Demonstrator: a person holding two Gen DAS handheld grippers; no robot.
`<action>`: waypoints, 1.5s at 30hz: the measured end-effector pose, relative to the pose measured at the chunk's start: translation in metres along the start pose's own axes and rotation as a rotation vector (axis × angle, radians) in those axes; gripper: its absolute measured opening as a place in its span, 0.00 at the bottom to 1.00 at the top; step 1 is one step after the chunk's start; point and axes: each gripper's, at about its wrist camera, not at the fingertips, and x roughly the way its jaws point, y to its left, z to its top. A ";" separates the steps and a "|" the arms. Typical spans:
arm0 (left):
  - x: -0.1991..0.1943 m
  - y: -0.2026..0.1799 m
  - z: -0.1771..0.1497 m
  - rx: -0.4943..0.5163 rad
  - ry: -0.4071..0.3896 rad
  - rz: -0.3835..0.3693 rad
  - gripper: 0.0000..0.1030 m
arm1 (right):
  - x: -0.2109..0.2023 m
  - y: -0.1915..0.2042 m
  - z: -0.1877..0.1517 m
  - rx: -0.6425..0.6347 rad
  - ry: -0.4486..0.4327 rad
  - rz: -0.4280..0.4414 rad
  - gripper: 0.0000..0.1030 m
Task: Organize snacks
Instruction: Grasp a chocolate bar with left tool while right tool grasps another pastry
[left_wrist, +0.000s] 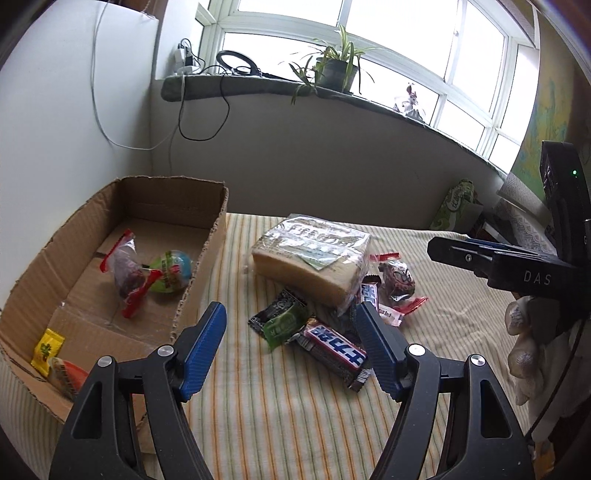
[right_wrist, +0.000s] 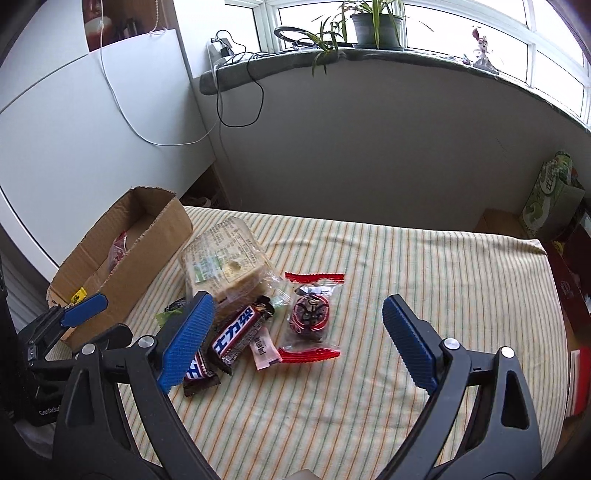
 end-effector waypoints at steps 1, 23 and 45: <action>0.002 -0.003 -0.001 0.001 0.007 -0.004 0.70 | 0.003 -0.003 0.000 0.002 0.006 -0.008 0.92; 0.075 -0.056 0.005 0.079 0.191 -0.132 0.33 | 0.065 -0.024 -0.005 0.042 0.132 0.100 0.71; 0.081 -0.057 -0.001 0.099 0.196 -0.118 0.27 | 0.079 -0.022 -0.007 0.070 0.168 0.131 0.35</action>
